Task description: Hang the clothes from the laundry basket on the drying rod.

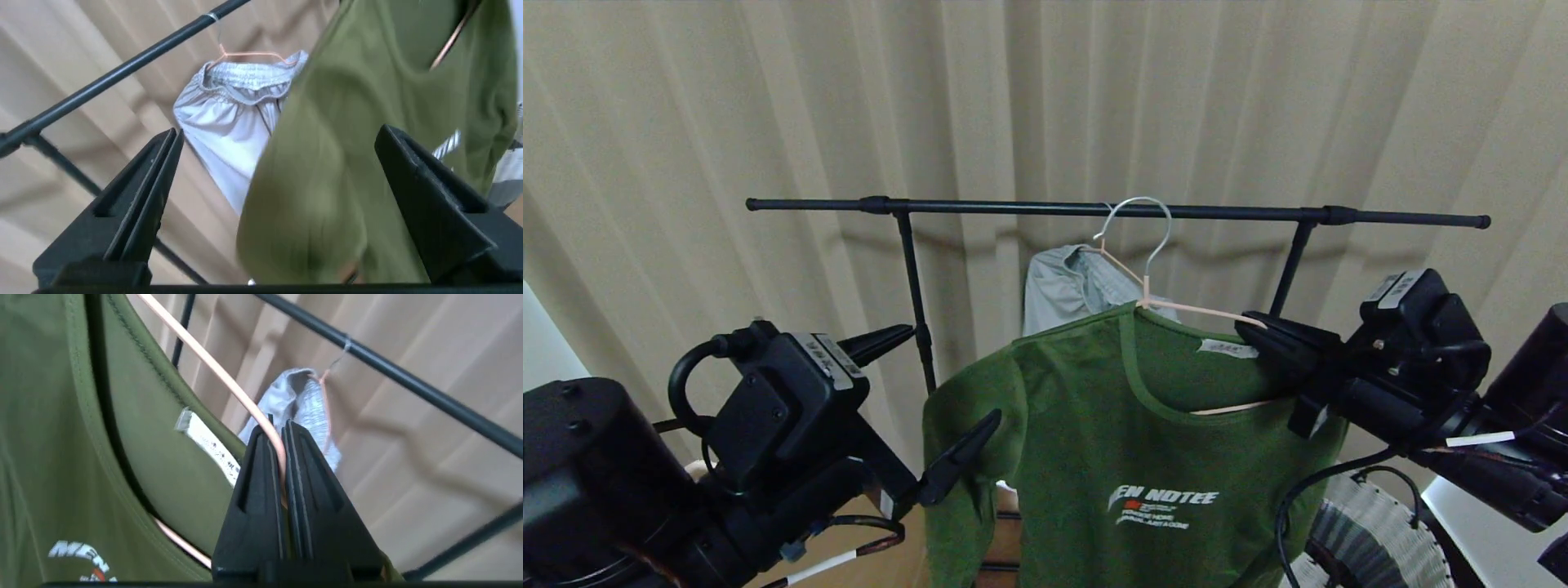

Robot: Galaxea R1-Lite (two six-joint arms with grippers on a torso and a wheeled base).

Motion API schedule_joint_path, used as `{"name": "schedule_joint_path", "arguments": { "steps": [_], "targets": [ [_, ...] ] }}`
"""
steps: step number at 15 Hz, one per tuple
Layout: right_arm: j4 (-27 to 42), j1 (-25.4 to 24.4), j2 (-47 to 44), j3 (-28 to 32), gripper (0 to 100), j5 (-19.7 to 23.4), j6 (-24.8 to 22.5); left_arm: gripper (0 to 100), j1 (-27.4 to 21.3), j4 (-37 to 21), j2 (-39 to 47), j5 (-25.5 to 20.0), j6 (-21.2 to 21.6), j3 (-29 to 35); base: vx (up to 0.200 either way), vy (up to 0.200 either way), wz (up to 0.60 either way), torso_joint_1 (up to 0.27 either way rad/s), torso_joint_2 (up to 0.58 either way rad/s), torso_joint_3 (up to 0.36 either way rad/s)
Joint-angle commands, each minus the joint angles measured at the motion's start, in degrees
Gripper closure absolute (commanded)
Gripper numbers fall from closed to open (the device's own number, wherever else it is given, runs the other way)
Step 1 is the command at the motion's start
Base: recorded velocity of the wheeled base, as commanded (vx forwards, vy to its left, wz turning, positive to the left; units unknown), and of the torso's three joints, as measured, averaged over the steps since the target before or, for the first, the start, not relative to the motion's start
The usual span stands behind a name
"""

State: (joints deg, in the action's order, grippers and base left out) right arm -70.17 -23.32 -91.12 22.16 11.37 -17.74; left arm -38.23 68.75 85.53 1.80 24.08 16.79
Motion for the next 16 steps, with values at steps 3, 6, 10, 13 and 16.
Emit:
{"name": "schedule_joint_path", "arguments": {
  "steps": [3, 6, 10, 13, 16],
  "targets": [
    [0.03, 0.64, 4.29, -0.98, 100, 0.23, 0.07, 0, 5.80, -0.02, 1.66, 0.04, 0.09, -5.89, 0.000, 0.000, 0.00, 0.000, 0.00, 0.000],
    [-0.06, 0.47, 5.96, -2.04, 100, 0.40, 0.16, 0, 6.68, 0.24, 5.44, -0.05, 0.01, -6.94, 0.000, 0.000, 0.00, 0.000, 0.00, 0.000],
    [0.03, -0.41, 7.28, -3.00, 100, 0.40, 0.16, 0, 6.68, 0.33, 8.43, 0.04, 0.01, -6.42, 0.000, 0.000, 0.00, 0.000, 0.00, 0.000],
    [-0.06, -0.41, 7.28, -2.91, 100, 0.40, 0.16, 0, 6.59, 5.42, 11.77, -0.05, 0.01, -6.94, 0.000, 0.000, 0.00, 0.000, 0.00, 0.000],
    [-0.06, -0.32, 7.36, -2.83, 100, 0.32, 0.16, 100, 6.68, 7.80, 13.26, 0.13, 0.27, -6.94, 0.000, 0.000, 0.00, 0.000, 0.00, 0.000]
  ]
}}
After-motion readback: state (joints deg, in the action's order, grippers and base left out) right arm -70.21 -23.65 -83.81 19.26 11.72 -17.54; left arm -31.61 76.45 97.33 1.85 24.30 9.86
